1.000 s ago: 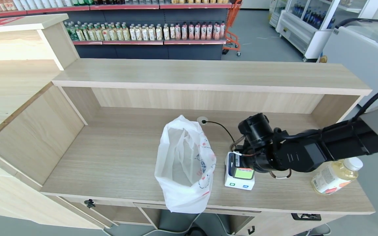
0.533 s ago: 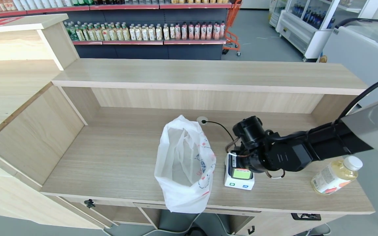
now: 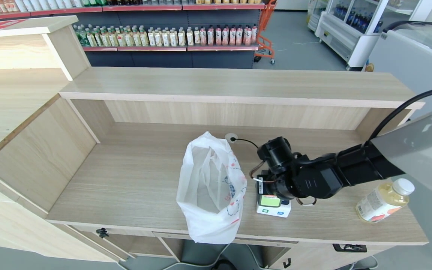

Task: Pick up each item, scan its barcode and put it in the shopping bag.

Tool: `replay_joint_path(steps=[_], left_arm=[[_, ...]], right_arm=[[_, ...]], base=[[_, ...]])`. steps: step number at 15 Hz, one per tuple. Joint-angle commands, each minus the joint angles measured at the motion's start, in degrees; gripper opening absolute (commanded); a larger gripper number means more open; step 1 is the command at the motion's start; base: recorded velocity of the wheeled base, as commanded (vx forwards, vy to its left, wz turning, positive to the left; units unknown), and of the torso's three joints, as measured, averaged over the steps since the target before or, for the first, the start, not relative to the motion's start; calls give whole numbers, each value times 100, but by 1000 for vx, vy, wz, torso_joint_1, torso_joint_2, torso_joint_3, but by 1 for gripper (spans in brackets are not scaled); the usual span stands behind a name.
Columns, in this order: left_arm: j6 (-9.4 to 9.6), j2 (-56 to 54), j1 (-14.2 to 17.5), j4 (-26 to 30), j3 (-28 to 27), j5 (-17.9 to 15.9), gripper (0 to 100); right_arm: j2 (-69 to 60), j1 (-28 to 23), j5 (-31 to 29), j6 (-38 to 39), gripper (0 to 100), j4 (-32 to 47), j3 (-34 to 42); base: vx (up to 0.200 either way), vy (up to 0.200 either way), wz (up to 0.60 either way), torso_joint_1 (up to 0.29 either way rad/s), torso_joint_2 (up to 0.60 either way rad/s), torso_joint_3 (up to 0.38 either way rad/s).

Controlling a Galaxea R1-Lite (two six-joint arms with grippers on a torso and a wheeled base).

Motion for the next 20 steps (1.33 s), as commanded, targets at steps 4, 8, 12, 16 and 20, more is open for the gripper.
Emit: replay_joint_path(steps=[4,8,12,16,20], left_arm=[[1,-2,1,0,1,5,0],[1,-2,1,0,1,5,0],[1,-2,1,0,1,5,0],[1,-2,1,0,1,-4,0],[1,-2,1,0,1,5,0]], right_arm=[[126,4,-99,-15,0,30,-180],[170,21,-196,-15,0,39,-145],[135,21,-205,-24,0,39,-163],[-67,39,-205,-15,0,39,-163],[-647,39,-266,-138,0,39,-163]], base=[[0,0,0,0,0,0],[0,0,0,0,0,0],[0,0,0,0,0,0],[0,0,0,0,0,0],[0,0,0,0,0,0]])
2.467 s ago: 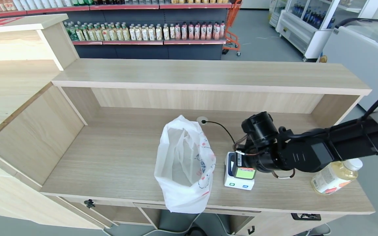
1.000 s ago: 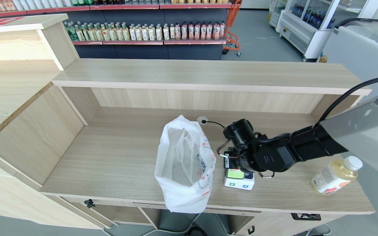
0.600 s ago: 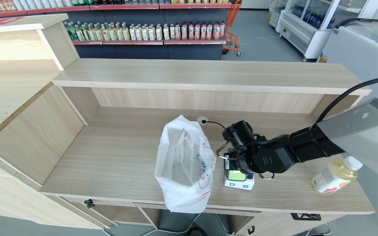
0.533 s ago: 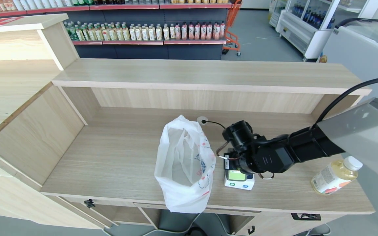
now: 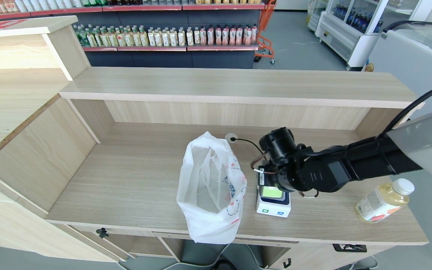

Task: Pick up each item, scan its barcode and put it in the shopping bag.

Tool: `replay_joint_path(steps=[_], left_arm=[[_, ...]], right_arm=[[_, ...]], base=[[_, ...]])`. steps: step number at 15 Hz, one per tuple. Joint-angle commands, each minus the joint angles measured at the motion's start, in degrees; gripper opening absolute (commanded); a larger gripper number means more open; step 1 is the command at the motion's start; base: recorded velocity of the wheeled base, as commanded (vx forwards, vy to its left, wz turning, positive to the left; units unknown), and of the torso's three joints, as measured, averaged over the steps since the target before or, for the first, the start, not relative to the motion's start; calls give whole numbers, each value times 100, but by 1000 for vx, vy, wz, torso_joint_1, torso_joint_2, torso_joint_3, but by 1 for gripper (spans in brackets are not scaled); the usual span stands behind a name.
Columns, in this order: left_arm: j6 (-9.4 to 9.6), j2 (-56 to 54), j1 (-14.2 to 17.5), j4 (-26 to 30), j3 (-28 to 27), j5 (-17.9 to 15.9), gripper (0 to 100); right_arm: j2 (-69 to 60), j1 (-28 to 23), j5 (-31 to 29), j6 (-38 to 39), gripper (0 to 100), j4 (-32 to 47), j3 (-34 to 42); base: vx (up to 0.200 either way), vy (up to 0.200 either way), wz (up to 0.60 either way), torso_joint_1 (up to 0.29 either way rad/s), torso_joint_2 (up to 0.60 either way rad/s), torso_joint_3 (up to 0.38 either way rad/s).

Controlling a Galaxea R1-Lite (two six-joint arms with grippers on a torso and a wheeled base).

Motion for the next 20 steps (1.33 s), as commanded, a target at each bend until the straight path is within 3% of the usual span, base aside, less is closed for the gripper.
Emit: replay_joint_path(steps=[1,4,9,13,16,19,20], left_arm=[[1,-2,1,2,1,5,0],[1,-2,1,2,1,5,0],[1,-2,1,2,1,-4,0],[36,-2,1,2,1,-4,0],[10,-2,1,2,1,-4,0],[1,-2,1,2,1,-4,0],[1,-2,1,2,1,5,0]], right_arm=[[-640,2,-3,-159,0,-48,27],[-1378,2,-12,-564,0,-180,265],[-1967,-15,120,-1715,0,-1867,1249],[-1950,11,436,-2111,0,-2693,1627],[-1739,73,946,-2102,0,-2878,1662],[-1238,81,1368,-2137,0,-3607,1636],[-1062,29,1895,-2155,0,-4056,1706]], base=[[0,0,0,0,0,0],[0,0,0,0,0,0],[0,0,0,0,0,0],[0,200,0,0,1,7],[0,200,0,7,4,2],[0,0,0,0,0,0],[0,0,0,0,0,0]])
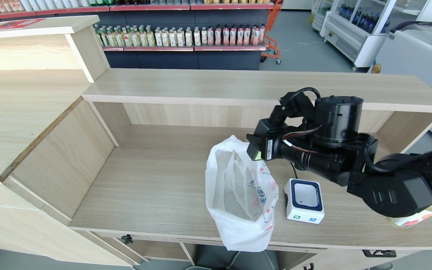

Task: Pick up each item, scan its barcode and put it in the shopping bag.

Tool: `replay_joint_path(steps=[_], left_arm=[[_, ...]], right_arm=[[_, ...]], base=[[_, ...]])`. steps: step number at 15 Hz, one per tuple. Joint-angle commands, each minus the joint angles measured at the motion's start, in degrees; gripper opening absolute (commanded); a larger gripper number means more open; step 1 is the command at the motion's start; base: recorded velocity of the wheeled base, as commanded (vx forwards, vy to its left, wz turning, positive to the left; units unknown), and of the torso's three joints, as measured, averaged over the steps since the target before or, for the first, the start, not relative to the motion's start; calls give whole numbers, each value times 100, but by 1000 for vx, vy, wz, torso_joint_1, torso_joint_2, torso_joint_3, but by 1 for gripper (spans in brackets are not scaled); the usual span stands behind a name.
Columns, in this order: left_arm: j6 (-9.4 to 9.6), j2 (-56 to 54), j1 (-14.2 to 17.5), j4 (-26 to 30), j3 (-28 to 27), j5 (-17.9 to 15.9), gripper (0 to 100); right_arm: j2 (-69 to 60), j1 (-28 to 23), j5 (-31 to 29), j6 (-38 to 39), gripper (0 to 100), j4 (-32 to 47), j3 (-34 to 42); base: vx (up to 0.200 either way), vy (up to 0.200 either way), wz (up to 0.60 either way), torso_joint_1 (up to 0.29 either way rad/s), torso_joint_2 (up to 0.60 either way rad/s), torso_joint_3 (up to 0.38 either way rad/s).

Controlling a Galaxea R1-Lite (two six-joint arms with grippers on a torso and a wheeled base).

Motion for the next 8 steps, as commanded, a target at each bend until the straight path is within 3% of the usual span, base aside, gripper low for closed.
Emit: replay_joint_path(steps=[1,4,8], left_arm=[[0,-2,-2,0,1,5,0],[0,-2,-2,0,1,-4,0],[0,-2,-2,0,1,5,0]], right_arm=[[541,-107,388,-5,0,-419,76],[848,-169,449,48,0,-999,146],[1244,-186,1012,-40,0,-1711,471]], base=[[0,0,0,0,0,0],[0,0,0,0,0,0],[0,0,0,0,0,0]])
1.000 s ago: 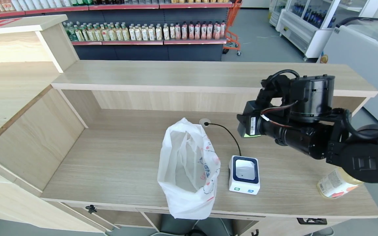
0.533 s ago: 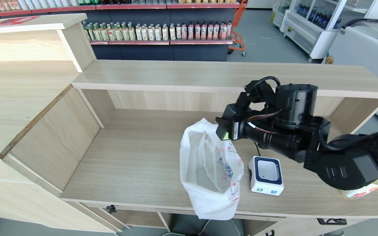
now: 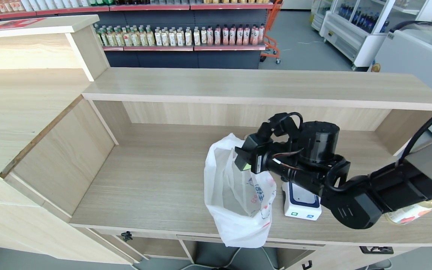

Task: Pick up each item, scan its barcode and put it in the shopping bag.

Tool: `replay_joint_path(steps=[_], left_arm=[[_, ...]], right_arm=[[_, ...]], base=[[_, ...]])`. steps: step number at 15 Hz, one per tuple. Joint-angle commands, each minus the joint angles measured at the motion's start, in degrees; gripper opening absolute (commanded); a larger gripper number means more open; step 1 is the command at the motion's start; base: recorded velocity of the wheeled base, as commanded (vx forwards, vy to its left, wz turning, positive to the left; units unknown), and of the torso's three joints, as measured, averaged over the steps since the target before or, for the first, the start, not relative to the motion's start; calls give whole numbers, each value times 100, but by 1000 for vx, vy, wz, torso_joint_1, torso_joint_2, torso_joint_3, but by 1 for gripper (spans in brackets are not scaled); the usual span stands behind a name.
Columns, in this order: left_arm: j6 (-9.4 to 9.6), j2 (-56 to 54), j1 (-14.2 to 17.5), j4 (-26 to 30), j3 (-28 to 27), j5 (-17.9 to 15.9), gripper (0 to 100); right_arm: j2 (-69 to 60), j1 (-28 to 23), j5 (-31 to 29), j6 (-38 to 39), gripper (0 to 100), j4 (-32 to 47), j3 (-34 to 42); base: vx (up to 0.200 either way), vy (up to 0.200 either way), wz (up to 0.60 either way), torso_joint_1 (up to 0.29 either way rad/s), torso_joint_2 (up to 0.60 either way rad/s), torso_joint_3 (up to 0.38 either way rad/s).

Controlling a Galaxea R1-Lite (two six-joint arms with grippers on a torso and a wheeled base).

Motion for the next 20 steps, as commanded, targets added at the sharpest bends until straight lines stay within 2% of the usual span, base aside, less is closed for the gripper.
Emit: replay_joint_path(steps=[1,2,6,11,20], left_arm=[[1,-2,-2,2,1,-4,0],[1,-2,-2,2,1,-4,0],[1,-2,-2,2,1,5,0],[1,-2,-2,2,1,-4,0],[1,-2,-2,2,1,-4,0]], right_arm=[[766,-76,87,-128,0,-769,46],[968,-76,245,-163,0,-972,46],[1592,-41,694,-726,0,-980,-121],[2093,144,729,-1130,0,-945,-403],[2937,82,711,-2018,0,-1007,-1238]], base=[[0,0,0,0,0,0],[0,0,0,0,0,0],[0,0,0,0,0,0],[0,0,0,0,0,0],[0,0,0,0,0,0]])
